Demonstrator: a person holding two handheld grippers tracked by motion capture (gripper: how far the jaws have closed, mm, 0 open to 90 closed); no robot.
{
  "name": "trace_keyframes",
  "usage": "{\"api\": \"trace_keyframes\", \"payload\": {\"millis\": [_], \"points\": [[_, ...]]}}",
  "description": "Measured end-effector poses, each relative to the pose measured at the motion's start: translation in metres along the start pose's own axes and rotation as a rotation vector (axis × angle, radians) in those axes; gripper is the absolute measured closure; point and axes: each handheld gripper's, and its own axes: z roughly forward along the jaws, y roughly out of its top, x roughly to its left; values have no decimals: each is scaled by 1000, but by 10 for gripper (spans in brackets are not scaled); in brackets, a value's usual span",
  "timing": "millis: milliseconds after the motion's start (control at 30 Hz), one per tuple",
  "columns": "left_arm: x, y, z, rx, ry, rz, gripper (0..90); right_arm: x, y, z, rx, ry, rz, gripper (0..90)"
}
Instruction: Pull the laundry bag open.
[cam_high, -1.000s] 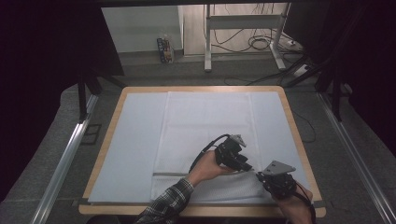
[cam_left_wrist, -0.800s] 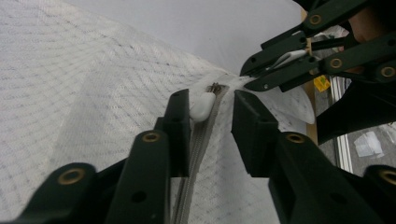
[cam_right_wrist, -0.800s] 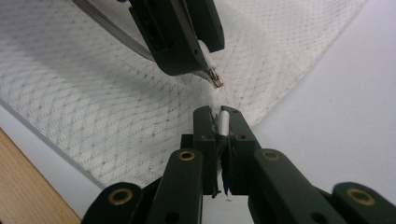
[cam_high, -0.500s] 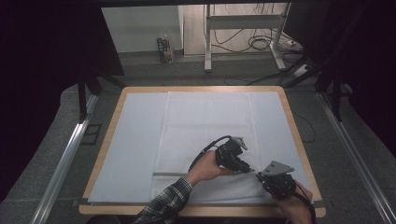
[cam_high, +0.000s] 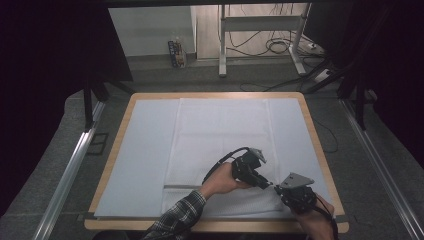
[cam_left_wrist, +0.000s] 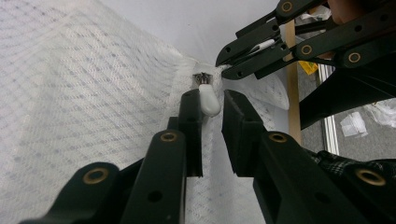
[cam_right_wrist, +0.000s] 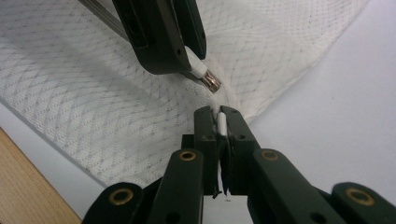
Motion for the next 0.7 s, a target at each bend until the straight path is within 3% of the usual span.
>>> {"api": "trace_keyframes", "payload": {"millis": [400, 433, 533, 567, 633, 667, 700], "points": [[-3, -3, 1, -8, 29, 25, 828, -2, -1, 0, -9, 19, 25, 833], [-2, -4, -2, 14, 35, 59, 828, -5, -2, -1, -19, 31, 50, 777], [-3, -5, -2, -6, 35, 50, 829, -9, -3, -2, -34, 50, 79, 703], [-3, -7, -4, -16, 36, 56, 829, -15, -5, -6, -62, 81, 130, 632], [-3, -9, -7, -22, 33, 56, 829, -21, -7, -8, -85, 100, 184, 586], [-1, -9, -10, -9, 34, 77, 829, -24, -7, -9, -99, 107, 210, 564], [-1, -9, -10, -9, 34, 77, 829, -24, -7, -9, -99, 107, 210, 564]]}}
